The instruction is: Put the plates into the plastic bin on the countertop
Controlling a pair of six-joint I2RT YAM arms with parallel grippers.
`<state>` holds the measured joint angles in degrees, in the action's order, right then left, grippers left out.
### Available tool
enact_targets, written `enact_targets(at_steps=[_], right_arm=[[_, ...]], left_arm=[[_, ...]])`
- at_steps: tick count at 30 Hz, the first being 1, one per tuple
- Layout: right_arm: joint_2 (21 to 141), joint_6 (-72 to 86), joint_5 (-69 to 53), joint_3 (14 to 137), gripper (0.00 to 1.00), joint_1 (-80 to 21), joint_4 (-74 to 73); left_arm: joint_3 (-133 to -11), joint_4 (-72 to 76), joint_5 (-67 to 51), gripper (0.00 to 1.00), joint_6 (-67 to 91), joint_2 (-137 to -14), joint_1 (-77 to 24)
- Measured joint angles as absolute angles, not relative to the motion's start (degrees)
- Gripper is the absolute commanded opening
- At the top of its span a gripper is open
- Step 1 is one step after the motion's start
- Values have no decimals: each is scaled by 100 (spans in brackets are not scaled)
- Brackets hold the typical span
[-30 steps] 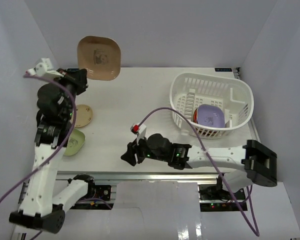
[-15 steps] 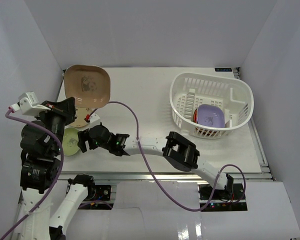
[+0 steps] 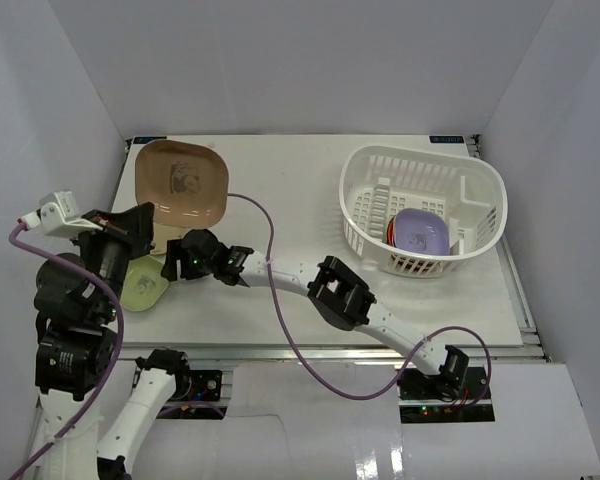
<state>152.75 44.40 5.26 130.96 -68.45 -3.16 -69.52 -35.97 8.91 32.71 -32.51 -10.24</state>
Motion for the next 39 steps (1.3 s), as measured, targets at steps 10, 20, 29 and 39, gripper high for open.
enact_targets(at_steps=[10, 20, 29, 39], right_arm=[[15401, 5441, -189, 12606, 25, -6643, 556], [13555, 5061, -113, 9393, 8, -6755, 1546], [10031, 3892, 703, 6768, 8, -6434, 1964], [6114, 2893, 1900, 5043, 8, -2700, 996]], left_arm=[[-7011, -3546, 972, 0, 3083, -2969, -1024], [-6923, -3378, 808, 0, 3089, -3267, -1024], [-7738, -3245, 19, 0, 3277, -4069, -1024], [-7242, -2344, -1232, 0, 3948, -4523, -1024]])
